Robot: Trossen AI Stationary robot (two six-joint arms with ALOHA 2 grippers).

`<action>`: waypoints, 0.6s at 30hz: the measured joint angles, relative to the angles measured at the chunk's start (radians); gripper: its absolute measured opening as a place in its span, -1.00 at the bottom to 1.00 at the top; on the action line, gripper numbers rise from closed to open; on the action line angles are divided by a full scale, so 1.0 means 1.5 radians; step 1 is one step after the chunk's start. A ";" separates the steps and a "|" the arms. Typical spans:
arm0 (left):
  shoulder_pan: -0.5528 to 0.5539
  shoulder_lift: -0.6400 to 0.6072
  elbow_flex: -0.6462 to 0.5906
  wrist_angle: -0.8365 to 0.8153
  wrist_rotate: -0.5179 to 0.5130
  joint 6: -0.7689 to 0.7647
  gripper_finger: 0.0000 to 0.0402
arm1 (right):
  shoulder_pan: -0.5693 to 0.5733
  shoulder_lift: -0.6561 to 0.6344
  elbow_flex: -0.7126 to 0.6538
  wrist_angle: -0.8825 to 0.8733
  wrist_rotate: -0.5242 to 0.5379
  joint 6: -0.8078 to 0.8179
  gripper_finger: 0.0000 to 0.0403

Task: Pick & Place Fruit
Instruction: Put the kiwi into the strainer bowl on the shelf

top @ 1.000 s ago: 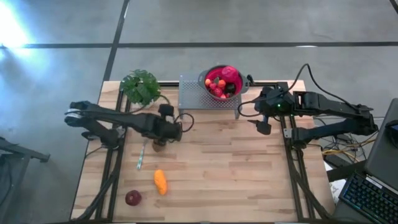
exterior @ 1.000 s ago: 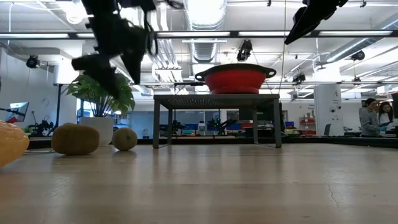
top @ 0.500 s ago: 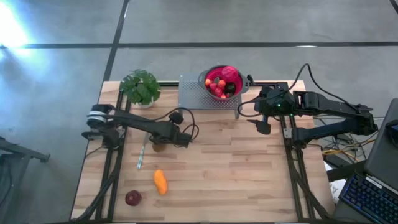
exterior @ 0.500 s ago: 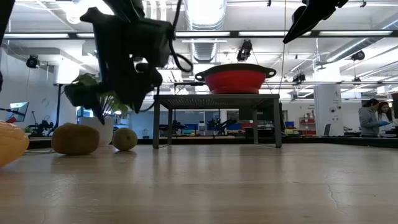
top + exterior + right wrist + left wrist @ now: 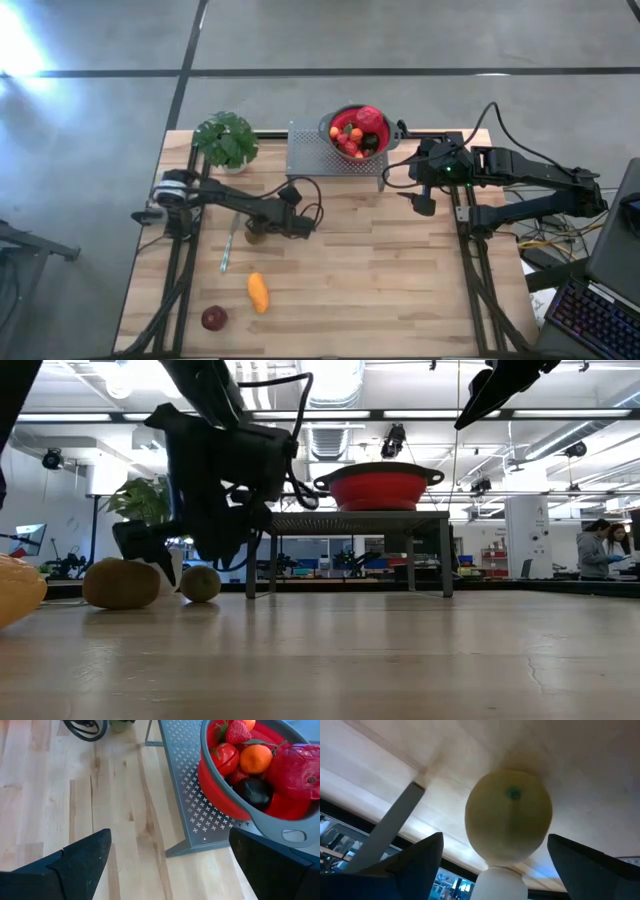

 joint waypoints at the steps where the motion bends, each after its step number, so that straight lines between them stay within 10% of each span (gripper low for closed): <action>1: 0.002 0.002 0.000 0.000 0.000 0.000 0.79 | 0.000 0.000 0.000 0.000 0.000 0.000 0.99; 18: 0.002 0.009 0.000 0.018 0.017 0.012 0.32 | 0.000 0.000 0.000 0.000 0.000 -0.003 0.99</action>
